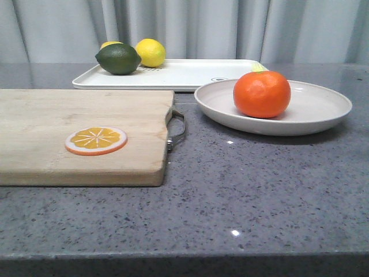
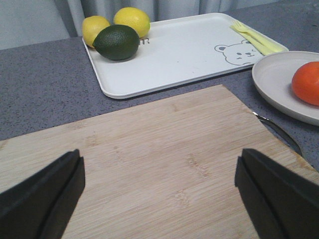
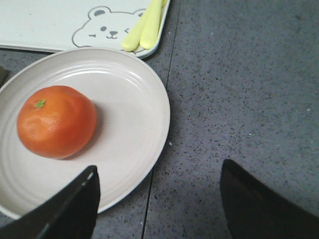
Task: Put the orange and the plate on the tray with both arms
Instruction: 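Move the right gripper to the plate rim and grasp it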
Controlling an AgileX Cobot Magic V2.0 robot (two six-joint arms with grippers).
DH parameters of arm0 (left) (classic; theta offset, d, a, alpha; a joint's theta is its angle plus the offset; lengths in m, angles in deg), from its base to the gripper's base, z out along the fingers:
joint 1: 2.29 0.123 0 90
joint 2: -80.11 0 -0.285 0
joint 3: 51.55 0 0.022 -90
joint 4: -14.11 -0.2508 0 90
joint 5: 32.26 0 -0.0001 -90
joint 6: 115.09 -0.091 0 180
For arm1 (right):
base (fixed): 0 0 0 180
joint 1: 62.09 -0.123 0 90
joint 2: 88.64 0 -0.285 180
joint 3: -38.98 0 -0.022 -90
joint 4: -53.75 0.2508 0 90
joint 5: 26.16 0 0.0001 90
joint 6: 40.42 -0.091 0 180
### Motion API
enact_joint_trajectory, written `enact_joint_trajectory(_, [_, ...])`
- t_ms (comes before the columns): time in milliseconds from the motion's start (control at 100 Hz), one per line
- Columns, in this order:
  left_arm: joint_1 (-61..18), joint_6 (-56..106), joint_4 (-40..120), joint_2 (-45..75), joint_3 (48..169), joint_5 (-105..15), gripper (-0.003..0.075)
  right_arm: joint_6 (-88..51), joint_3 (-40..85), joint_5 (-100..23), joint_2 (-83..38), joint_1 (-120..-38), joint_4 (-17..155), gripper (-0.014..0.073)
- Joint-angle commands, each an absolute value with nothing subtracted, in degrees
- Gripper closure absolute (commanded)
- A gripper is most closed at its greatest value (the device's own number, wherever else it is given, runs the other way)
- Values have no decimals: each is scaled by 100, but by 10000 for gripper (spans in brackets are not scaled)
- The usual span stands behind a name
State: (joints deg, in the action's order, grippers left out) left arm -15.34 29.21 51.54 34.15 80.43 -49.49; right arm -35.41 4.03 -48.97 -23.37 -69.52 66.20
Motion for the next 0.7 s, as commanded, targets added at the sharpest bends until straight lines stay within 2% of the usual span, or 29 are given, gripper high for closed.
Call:
enact_joint_trajectory(0, [-1527,2993,5237,3432,8201,-4568,132,-3472,663,-4187,-1965,-6949,6854,76])
enact_joint_trajectory(270, [-1527,2993,5237,3432,8201,-4568,132,-3472,1376,-4227,-792,-6949,6990,76])
enact_joint_trajectory(690, [-1527,2993,5237,3432,8201,-4568,132,-3472,1813,-4259,281,-6949,6990,76])
